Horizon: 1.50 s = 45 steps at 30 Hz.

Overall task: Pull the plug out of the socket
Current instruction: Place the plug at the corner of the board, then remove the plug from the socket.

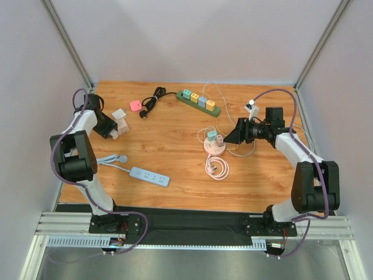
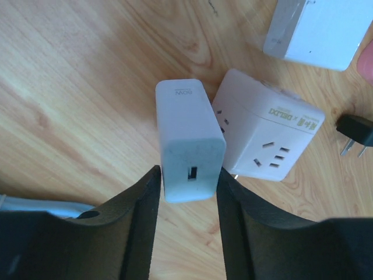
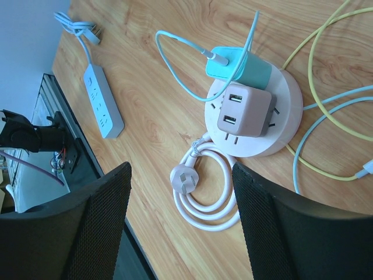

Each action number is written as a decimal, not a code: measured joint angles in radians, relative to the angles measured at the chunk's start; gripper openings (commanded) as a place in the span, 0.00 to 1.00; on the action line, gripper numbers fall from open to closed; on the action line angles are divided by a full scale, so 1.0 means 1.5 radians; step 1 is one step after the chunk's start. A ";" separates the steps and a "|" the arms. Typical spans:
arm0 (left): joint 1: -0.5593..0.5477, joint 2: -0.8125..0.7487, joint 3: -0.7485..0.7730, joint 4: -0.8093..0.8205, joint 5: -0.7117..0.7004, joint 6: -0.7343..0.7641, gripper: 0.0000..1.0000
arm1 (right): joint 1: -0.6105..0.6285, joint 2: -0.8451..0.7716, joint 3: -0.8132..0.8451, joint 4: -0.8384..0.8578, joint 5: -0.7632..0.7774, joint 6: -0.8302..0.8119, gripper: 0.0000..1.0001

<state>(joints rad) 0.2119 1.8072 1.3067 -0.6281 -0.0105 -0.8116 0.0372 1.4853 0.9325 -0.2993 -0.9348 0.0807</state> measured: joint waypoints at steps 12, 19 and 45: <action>0.026 0.003 0.002 0.032 0.063 0.090 1.00 | -0.011 -0.013 0.000 -0.002 -0.004 -0.006 0.74; 0.028 -0.190 -0.090 0.105 0.138 0.144 1.00 | -0.012 -0.048 0.000 -0.012 -0.017 -0.053 0.77; -0.251 -0.435 -0.419 0.349 0.426 0.101 0.96 | 0.249 0.060 0.100 -0.100 0.523 -0.205 0.71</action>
<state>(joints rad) -0.1646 1.1549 0.6785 -0.1051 0.6285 -0.6594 0.4110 1.5749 1.0824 -0.4500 -0.1509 -0.2268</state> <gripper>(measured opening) 0.975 0.712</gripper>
